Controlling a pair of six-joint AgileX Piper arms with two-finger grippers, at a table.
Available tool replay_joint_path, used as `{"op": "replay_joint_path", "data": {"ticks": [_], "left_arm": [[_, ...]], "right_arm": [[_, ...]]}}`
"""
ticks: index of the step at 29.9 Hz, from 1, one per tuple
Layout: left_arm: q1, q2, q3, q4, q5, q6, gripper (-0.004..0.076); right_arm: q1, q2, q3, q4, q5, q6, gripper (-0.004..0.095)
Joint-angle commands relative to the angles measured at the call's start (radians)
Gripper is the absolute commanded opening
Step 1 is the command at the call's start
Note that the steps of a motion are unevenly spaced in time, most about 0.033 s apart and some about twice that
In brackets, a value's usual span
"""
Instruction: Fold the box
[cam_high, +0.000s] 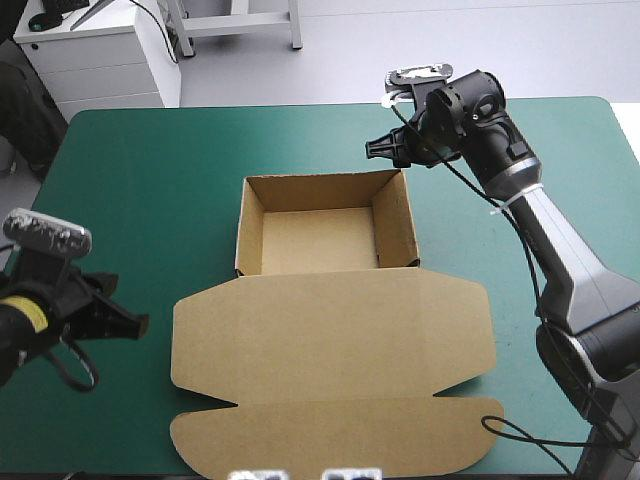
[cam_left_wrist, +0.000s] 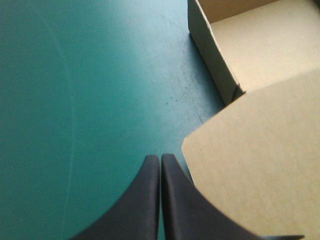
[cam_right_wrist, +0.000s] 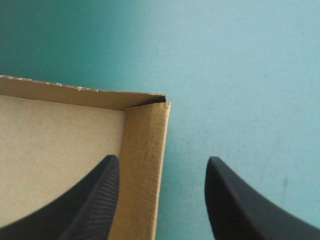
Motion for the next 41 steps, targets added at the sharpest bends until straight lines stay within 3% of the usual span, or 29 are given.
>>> {"op": "replay_joint_path", "data": {"ticks": [1,16,30,34,41], "left_arm": [[-0.004,-0.126,0.127,0.005,-0.088,-0.011,-0.0008],[-0.004,-0.491,0.561,0.005,-0.098,-0.015,-0.0008],[-0.004,-0.508,0.599,0.005,-0.105,-0.015,-0.0008],[-0.004,-0.508,0.599,0.005,-0.105,-0.015,-0.0008],[-0.004,-0.508,0.599,0.005,-0.105,-0.015,-0.0008]], "right_arm": [[-0.006,-0.018,-0.03,-0.012,-0.006,0.005,0.0482],[-0.006,0.091,-0.011,0.002,-0.006,0.003,0.0482],[-0.006,0.101,0.147,0.042,-0.01,-0.015,0.0473],[-0.006,0.112,0.147,0.093,-0.014,-0.023,0.04],[-0.006,0.145,0.147,0.113,-0.006,-0.023,0.0187]]}}
